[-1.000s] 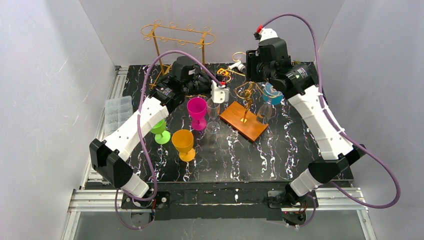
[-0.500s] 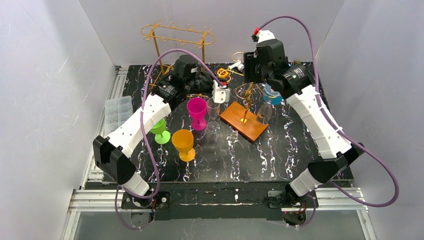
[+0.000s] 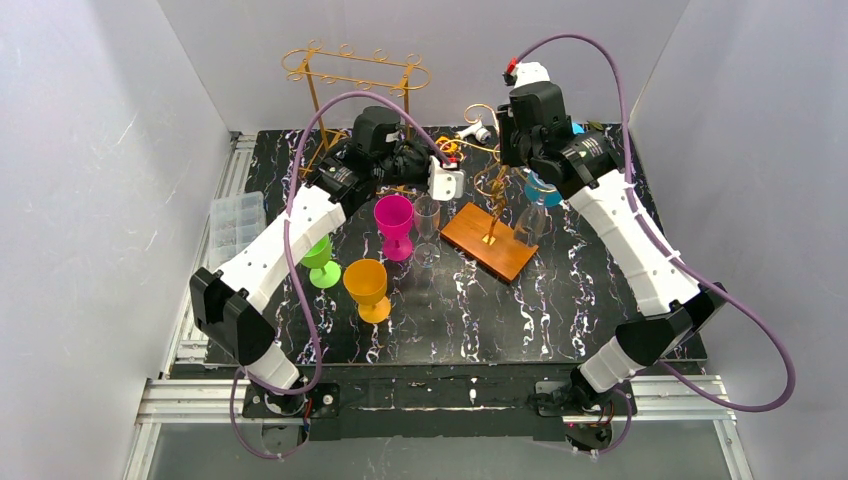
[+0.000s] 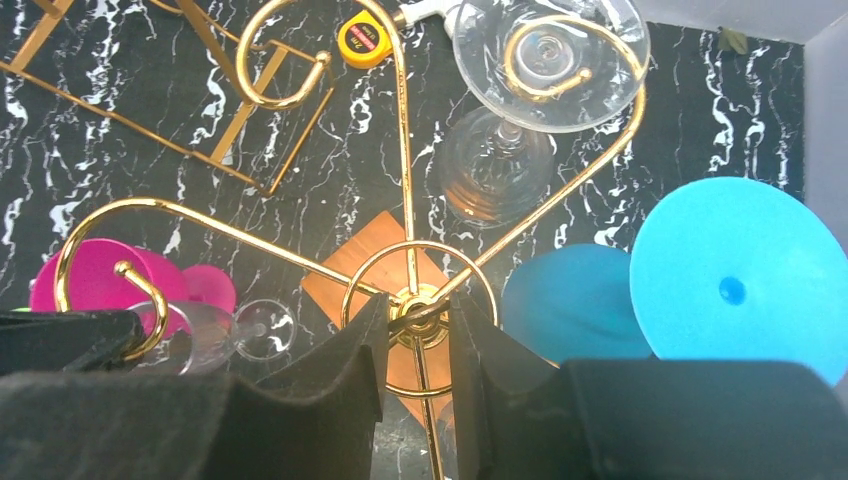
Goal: Place the wine glass upside down on the wine glass rack
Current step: Adjust the wine rack at the center of the board.
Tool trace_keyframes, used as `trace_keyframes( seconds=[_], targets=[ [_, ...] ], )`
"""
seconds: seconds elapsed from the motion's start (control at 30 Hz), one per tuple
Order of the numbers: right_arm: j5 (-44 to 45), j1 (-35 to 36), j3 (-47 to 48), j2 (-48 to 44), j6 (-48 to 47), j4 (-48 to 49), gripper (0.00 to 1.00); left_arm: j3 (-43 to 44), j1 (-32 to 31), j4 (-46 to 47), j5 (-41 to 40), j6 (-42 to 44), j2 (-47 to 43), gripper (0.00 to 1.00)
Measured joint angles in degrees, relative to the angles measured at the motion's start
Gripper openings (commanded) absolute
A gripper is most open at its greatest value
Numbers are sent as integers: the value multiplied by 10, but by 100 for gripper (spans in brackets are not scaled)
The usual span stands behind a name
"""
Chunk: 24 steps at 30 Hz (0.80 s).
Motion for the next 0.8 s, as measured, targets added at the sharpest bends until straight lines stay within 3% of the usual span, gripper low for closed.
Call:
trace_keyframes(
  seconds=[0.8],
  targets=[
    [6, -22, -15, -7, -71, 35, 14, 47, -47, -1, -16, -43, 30, 10]
  ],
)
